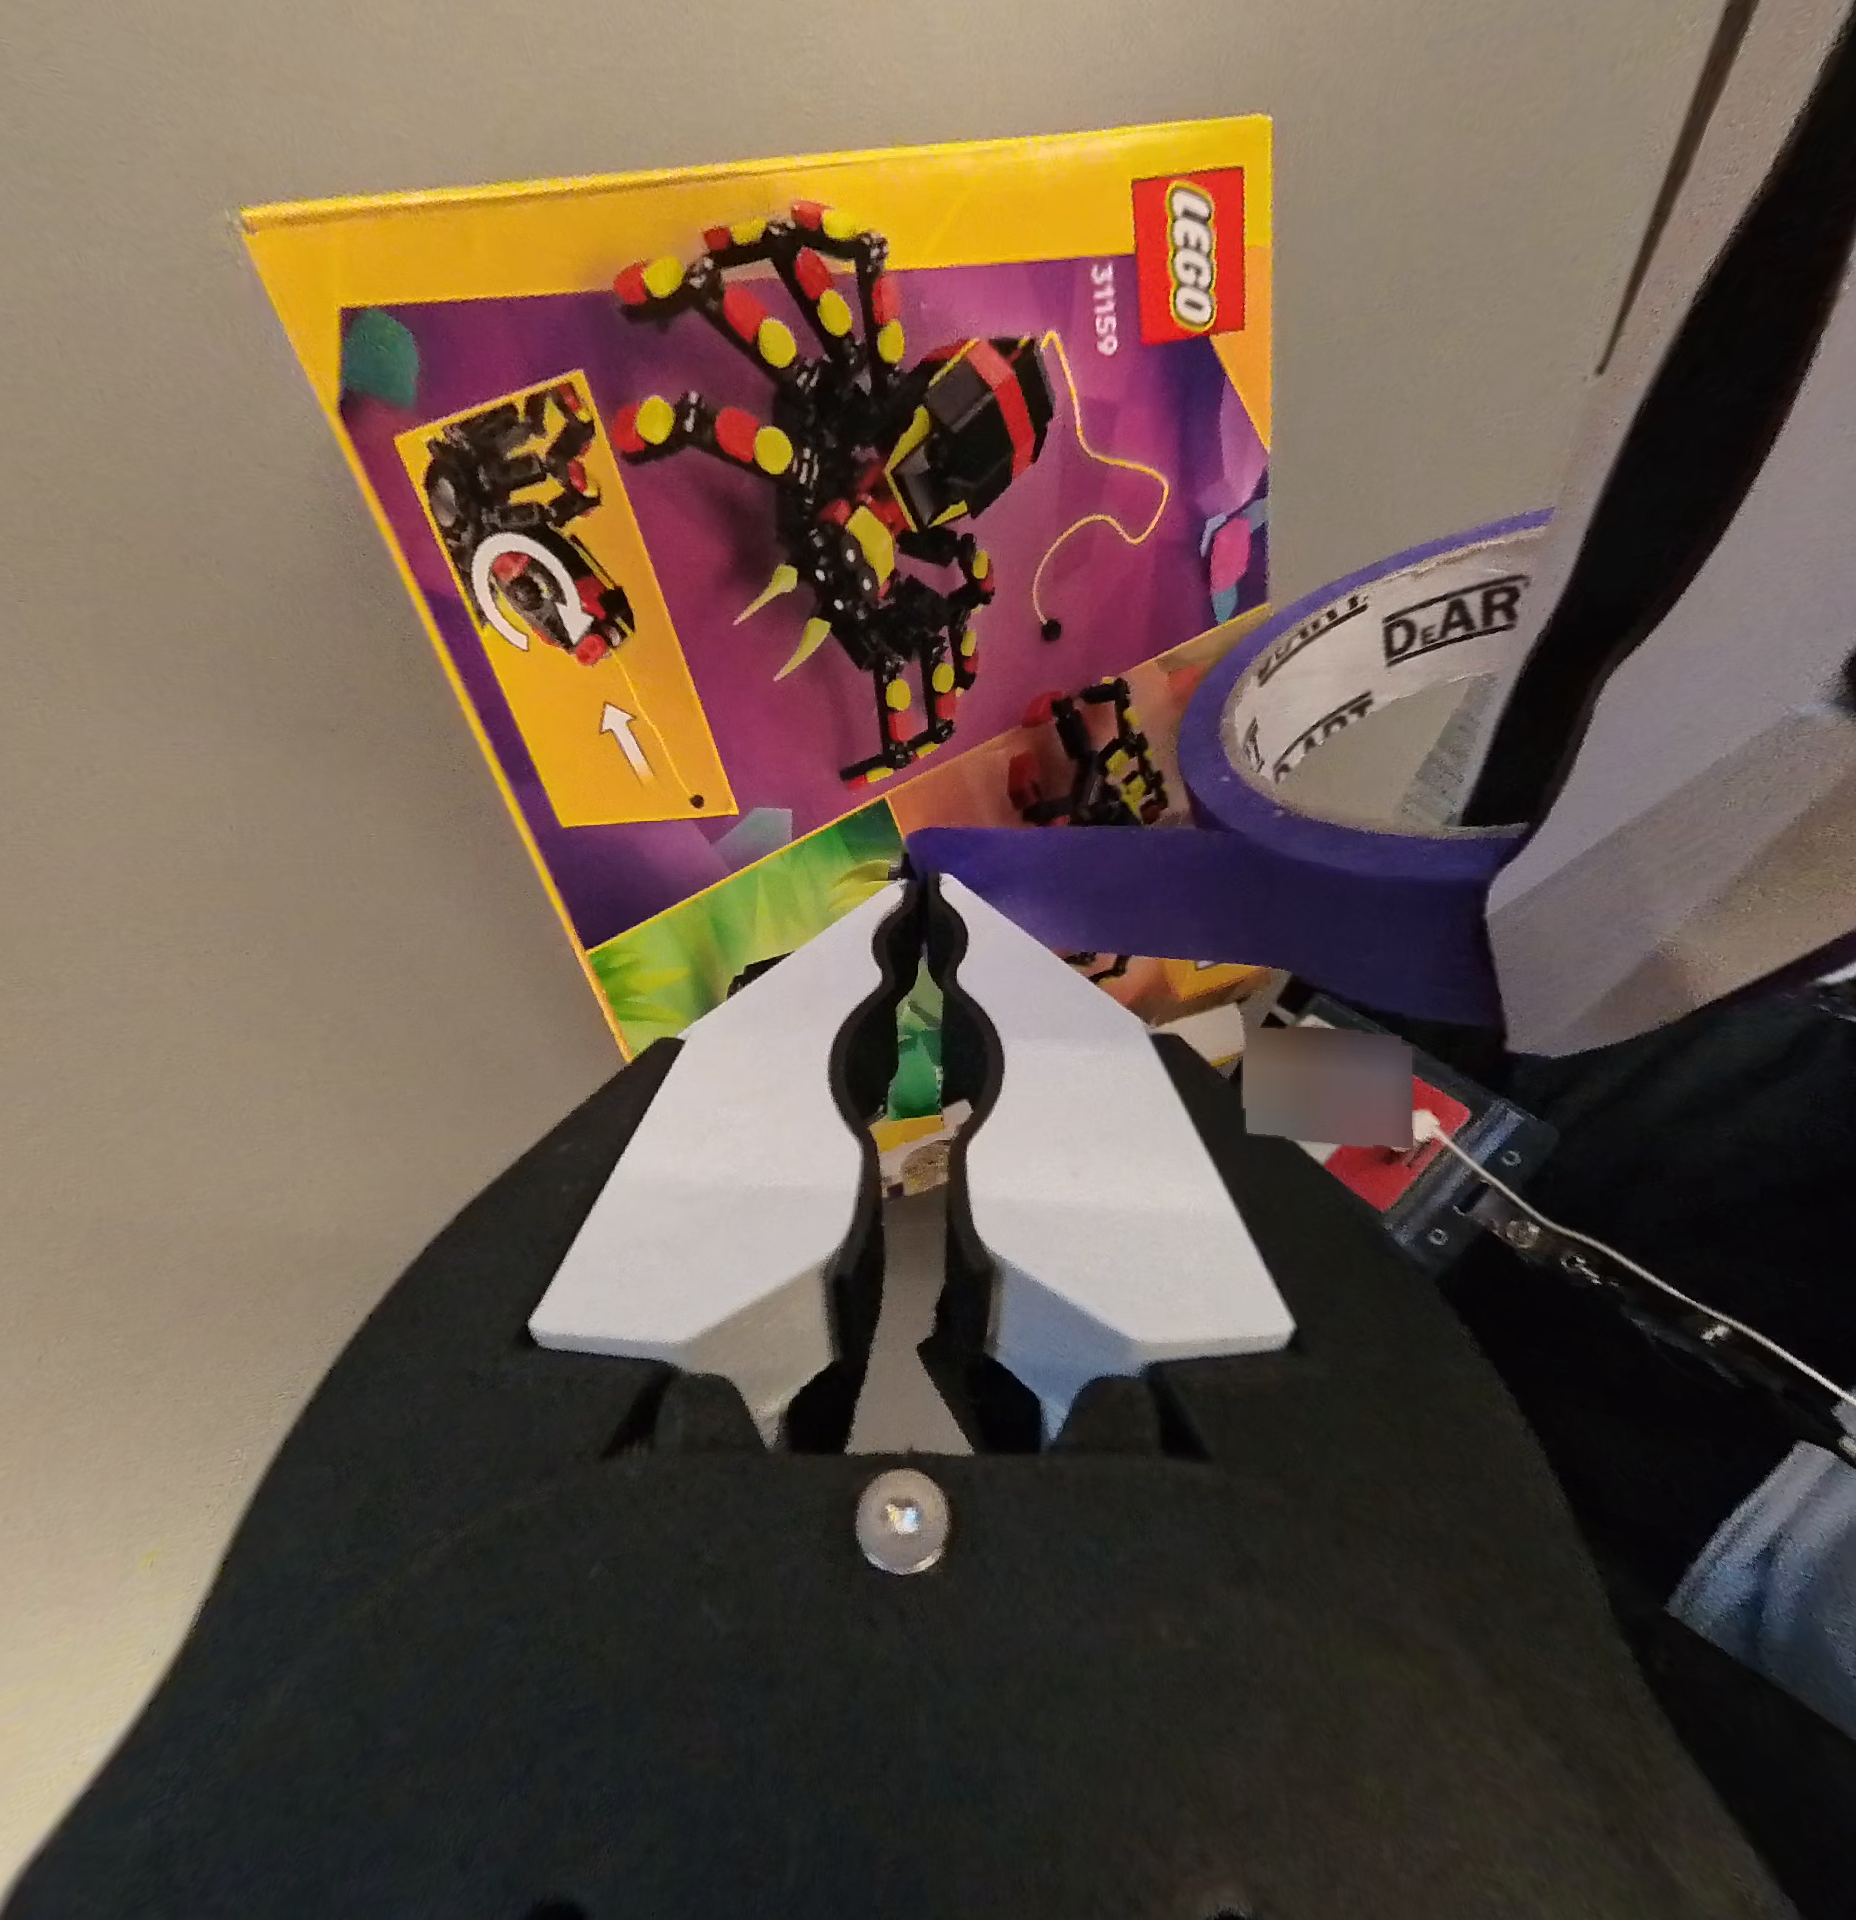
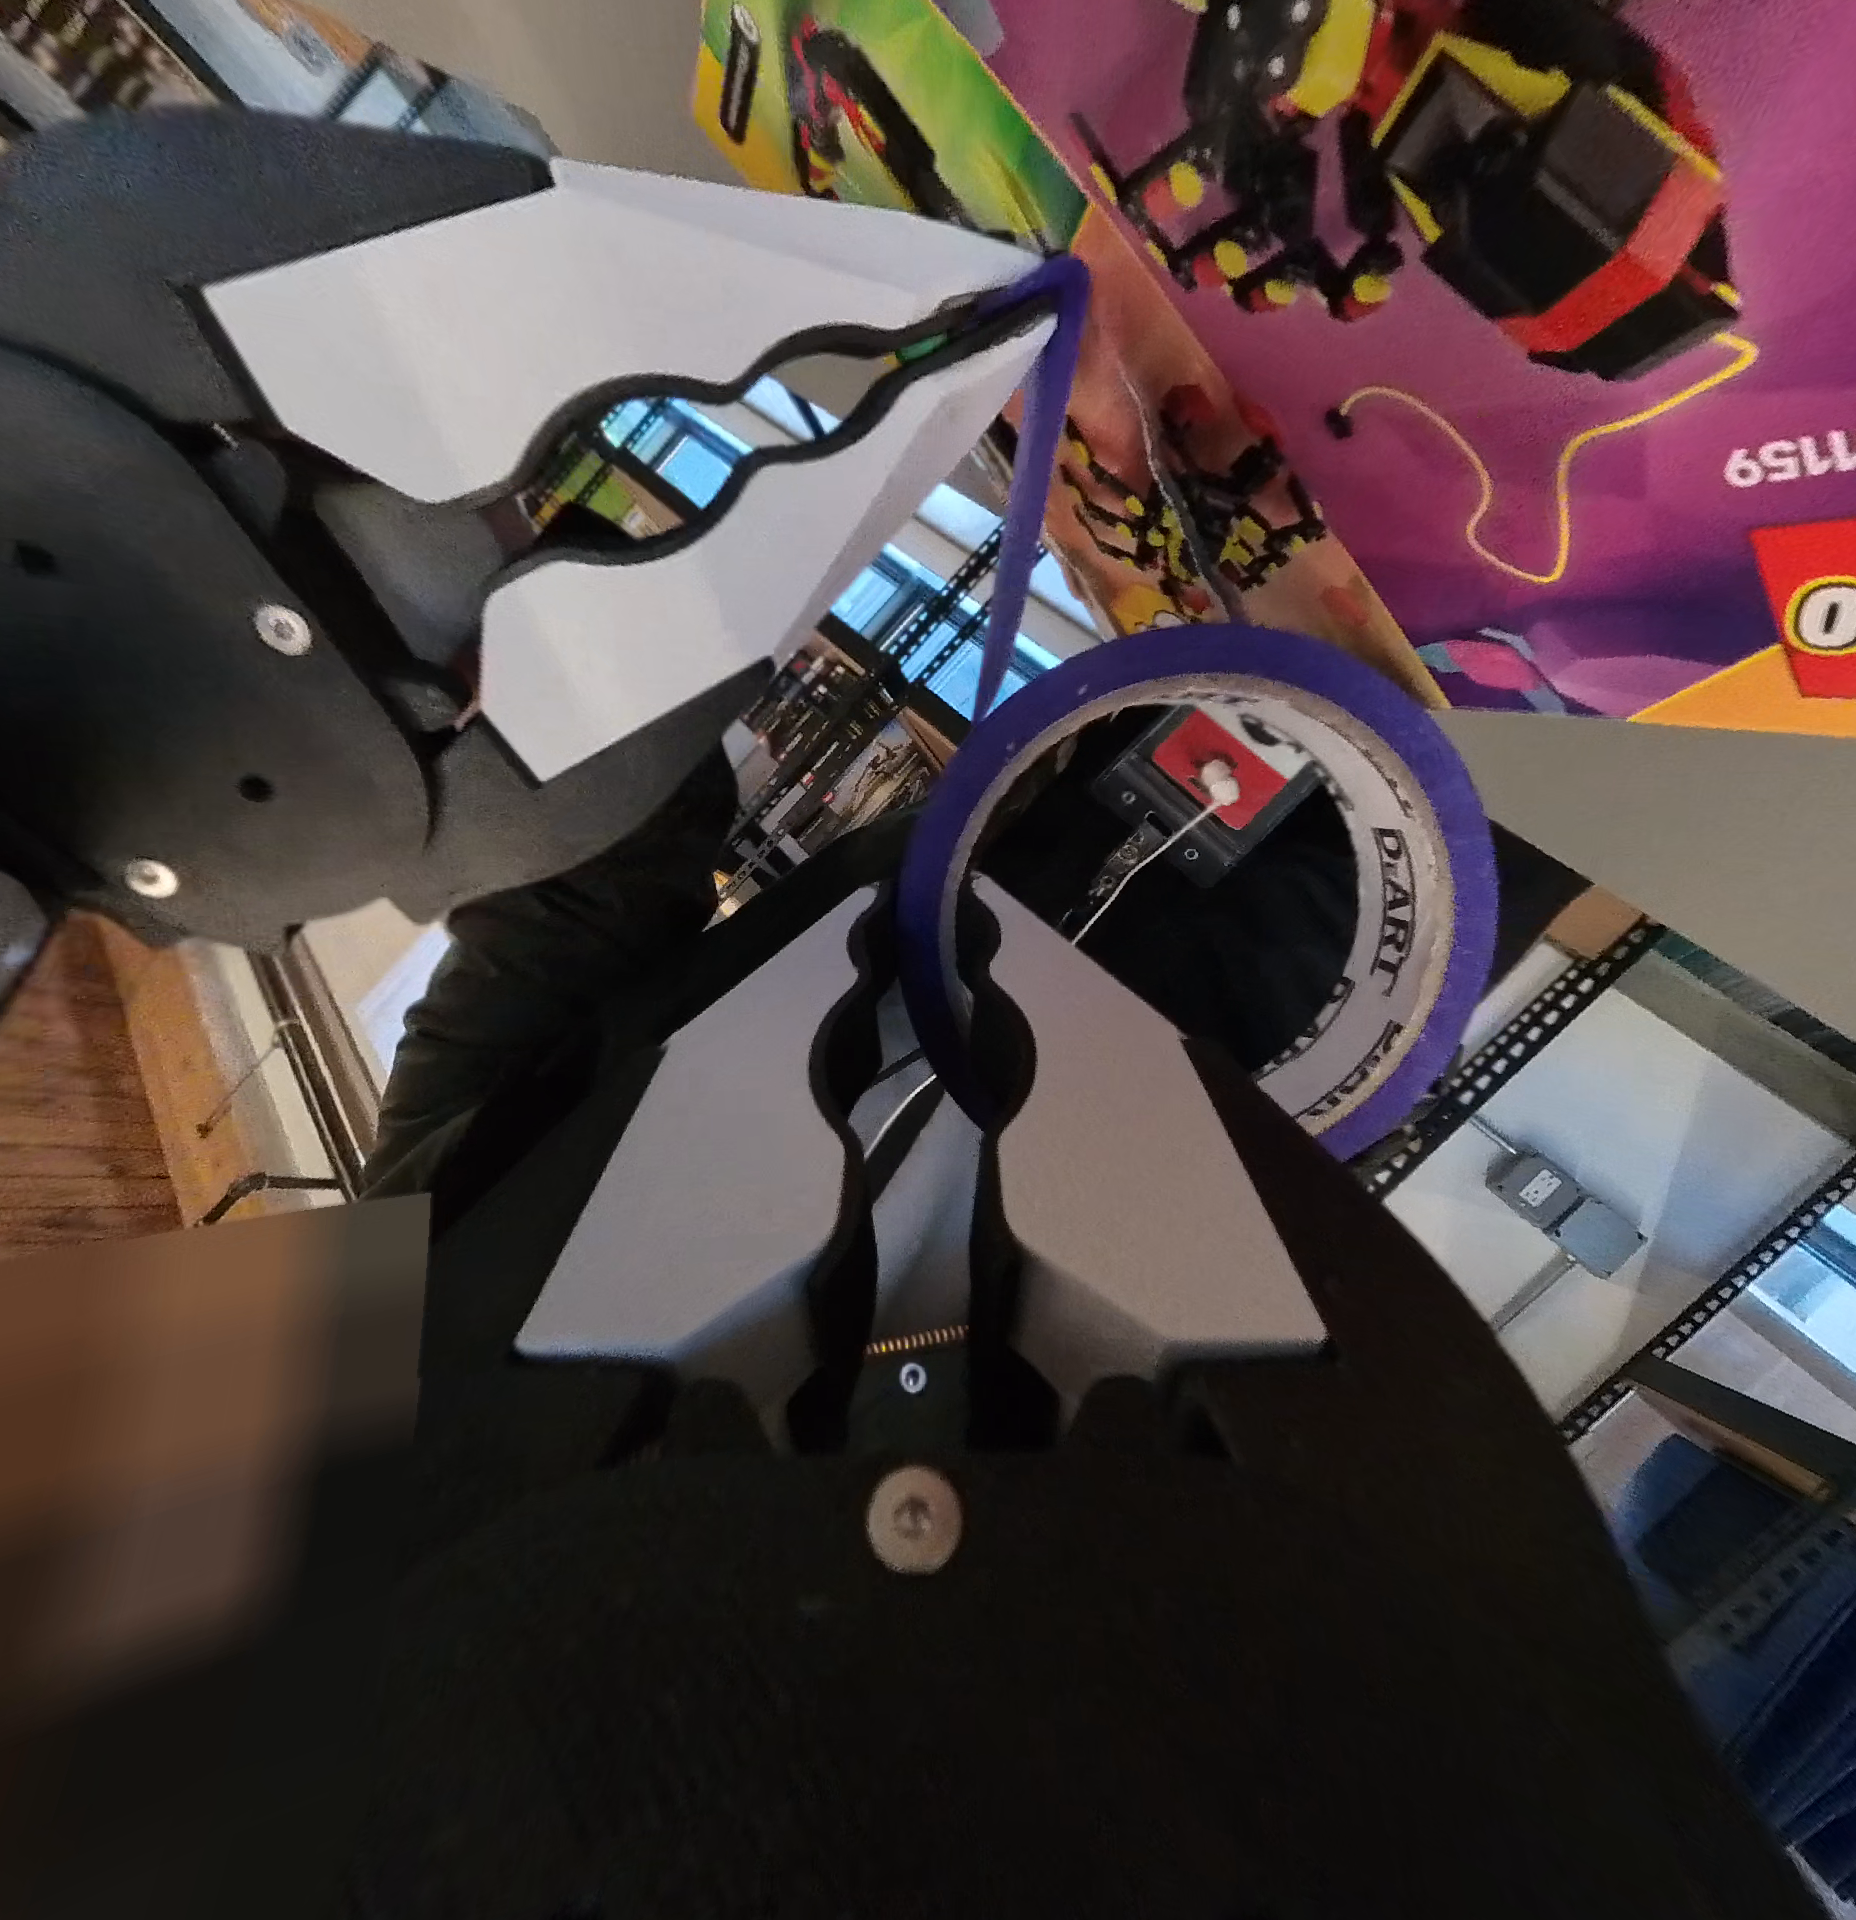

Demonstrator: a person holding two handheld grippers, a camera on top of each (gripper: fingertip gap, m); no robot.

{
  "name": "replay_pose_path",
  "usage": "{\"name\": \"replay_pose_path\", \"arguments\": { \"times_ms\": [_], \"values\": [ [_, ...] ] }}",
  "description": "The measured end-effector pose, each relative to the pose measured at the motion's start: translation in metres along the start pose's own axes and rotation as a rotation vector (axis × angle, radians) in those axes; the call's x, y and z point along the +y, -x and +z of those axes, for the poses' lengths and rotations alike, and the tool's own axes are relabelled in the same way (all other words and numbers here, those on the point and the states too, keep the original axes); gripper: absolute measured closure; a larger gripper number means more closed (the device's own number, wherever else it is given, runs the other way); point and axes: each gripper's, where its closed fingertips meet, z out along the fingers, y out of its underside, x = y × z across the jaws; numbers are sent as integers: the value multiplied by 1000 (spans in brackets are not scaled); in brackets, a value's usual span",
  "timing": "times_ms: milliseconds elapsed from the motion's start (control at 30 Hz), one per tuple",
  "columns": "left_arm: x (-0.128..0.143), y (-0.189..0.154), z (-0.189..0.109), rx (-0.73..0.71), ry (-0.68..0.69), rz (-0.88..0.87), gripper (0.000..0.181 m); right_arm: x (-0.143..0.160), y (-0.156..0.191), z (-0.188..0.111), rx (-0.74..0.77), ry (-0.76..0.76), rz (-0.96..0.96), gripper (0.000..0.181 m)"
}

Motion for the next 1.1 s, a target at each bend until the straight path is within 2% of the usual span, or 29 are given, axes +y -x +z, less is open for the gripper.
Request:
{"name": "replay_pose_path", "arguments": {
  "times_ms": [233,400,533,767,1100],
  "values": [
    [0,0,0,32,-15,-31,181,0,-2,-1,-10,6,3,172],
    [0,1,3,-87,35,43,181,-3,0,-1,-19,-4,8,172],
    [0,1,5,-153,19,95,181,-5,0,0,-24,-12,6,172],
    [0,0,3,-101,-46,49,181,-6,2,1,-77,-25,-1,171],
    [-1,-1,2,-96,-54,44,181,-9,3,-4,-127,-55,-86,168]
  ]
}}
